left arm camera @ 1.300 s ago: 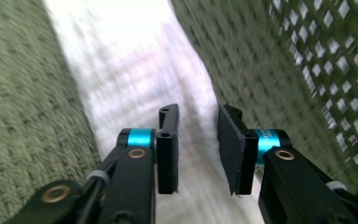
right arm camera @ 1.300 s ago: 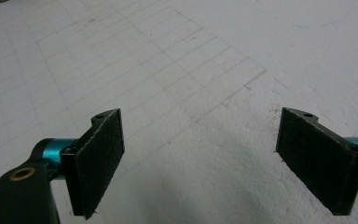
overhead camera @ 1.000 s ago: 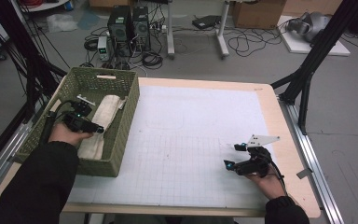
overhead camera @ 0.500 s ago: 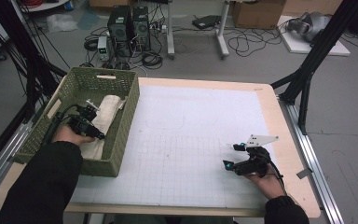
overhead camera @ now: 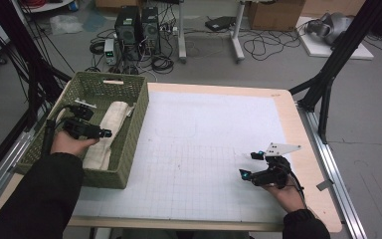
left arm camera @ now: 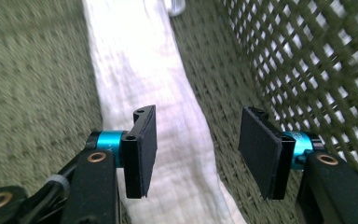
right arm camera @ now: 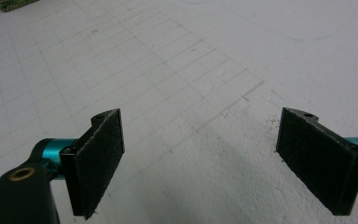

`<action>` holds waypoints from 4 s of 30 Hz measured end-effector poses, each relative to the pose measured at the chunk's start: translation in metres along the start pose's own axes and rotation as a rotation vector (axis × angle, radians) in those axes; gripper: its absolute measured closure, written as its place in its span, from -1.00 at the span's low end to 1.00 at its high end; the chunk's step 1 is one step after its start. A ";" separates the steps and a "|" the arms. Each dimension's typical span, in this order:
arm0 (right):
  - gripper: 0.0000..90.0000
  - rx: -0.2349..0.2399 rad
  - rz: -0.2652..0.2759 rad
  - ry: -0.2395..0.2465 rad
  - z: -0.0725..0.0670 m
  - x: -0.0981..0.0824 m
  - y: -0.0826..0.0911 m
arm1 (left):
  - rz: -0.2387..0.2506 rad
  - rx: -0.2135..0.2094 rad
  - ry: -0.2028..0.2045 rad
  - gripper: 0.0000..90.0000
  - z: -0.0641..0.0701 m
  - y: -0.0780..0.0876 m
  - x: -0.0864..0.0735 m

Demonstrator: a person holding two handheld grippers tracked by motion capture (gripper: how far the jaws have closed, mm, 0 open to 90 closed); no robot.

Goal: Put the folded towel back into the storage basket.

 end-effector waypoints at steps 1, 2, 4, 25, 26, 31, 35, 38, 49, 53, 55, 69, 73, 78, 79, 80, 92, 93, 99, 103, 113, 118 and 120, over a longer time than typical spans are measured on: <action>-0.69 0.000 0.002 -0.003 0.000 0.000 0.000 | 0.016 0.002 0.002 0.05 0.000 0.002 0.001; -0.69 -0.001 0.005 -0.003 0.001 0.001 0.001 | 0.031 -0.004 0.008 0.02 0.000 0.005 0.003; -0.69 0.000 0.009 -0.006 0.000 0.001 0.001 | 0.052 -0.014 0.025 -0.01 0.001 0.009 0.005; -0.71 -0.001 0.013 -0.003 0.000 0.003 0.001 | 0.199 -0.323 0.215 -0.11 0.023 0.033 0.012; -0.71 -0.001 0.013 -0.004 0.000 0.003 0.001 | 0.209 -0.334 0.224 -0.11 0.023 0.035 0.013; -0.71 0.001 0.015 0.000 0.000 0.004 0.001 | 0.270 -0.420 0.274 -0.12 0.027 0.047 0.022; -0.71 0.001 0.012 0.000 0.000 0.004 0.001 | 0.291 -0.461 0.282 -0.13 0.032 0.052 0.025; -0.71 0.000 0.014 -0.003 -0.001 0.005 0.001 | 0.308 -0.478 0.280 -0.14 0.038 0.055 0.027; -0.72 0.001 0.026 0.005 -0.002 0.008 0.002 | 0.356 -0.515 0.274 -0.20 0.057 0.065 0.034; -0.73 -0.001 0.030 0.004 -0.001 0.009 0.002 | 0.357 -0.513 0.273 -0.21 0.062 0.063 0.034; -0.73 -0.002 0.030 0.003 -0.001 0.009 0.002 | 0.351 -0.517 0.272 -0.21 0.066 0.061 0.034; -0.73 -0.002 0.034 -0.001 -0.001 0.009 0.003 | 0.343 -0.549 0.260 -0.23 0.088 0.060 0.038; -0.73 -0.002 0.039 0.003 0.000 0.010 0.003 | 0.325 -0.548 0.248 -0.23 0.094 0.059 0.038; -0.73 -0.005 0.041 0.002 0.000 0.010 0.003 | 0.321 -0.544 0.233 -0.23 0.103 0.057 0.038; -0.73 -0.005 0.041 0.000 0.000 0.010 0.003 | 0.325 -0.547 0.234 -0.23 0.106 0.057 0.039; -0.73 -0.005 0.041 0.001 0.000 0.010 0.004 | 0.322 -0.549 0.229 -0.23 0.108 0.057 0.039; -0.73 -0.002 0.046 0.001 0.000 0.011 0.004 | 0.288 -0.576 0.192 -0.24 0.138 0.049 0.039; -0.73 -0.003 0.047 0.002 0.000 0.011 0.005 | 0.289 -0.570 0.192 -0.24 0.139 0.048 0.039; -0.73 -0.002 0.047 0.005 0.000 0.012 0.005 | 0.289 -0.567 0.177 -0.25 0.147 0.047 0.040; -0.73 -0.004 0.046 0.006 0.000 0.012 0.005 | 0.292 -0.551 0.169 -0.25 0.152 0.045 0.041; -0.73 -0.003 0.048 0.007 0.000 0.013 0.006 | 0.279 -0.511 0.132 -0.25 0.162 0.037 0.038; -0.73 -0.007 0.052 0.009 0.000 0.013 0.006 | 0.272 -0.507 0.116 -0.26 0.169 0.035 0.038; -0.73 -0.006 0.051 0.009 0.000 0.013 0.006 | 0.274 -0.501 0.106 -0.26 0.173 0.034 0.038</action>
Point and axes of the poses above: each handheld gripper's, and its own axes: y roughly backward along the jaws, x roughly out of its top, z roughly to its right, the point moved 10 cm from there along -y, roughly forward along the jaws, and after that the axes turned 4 degrees about y, right-handed, at the moved point
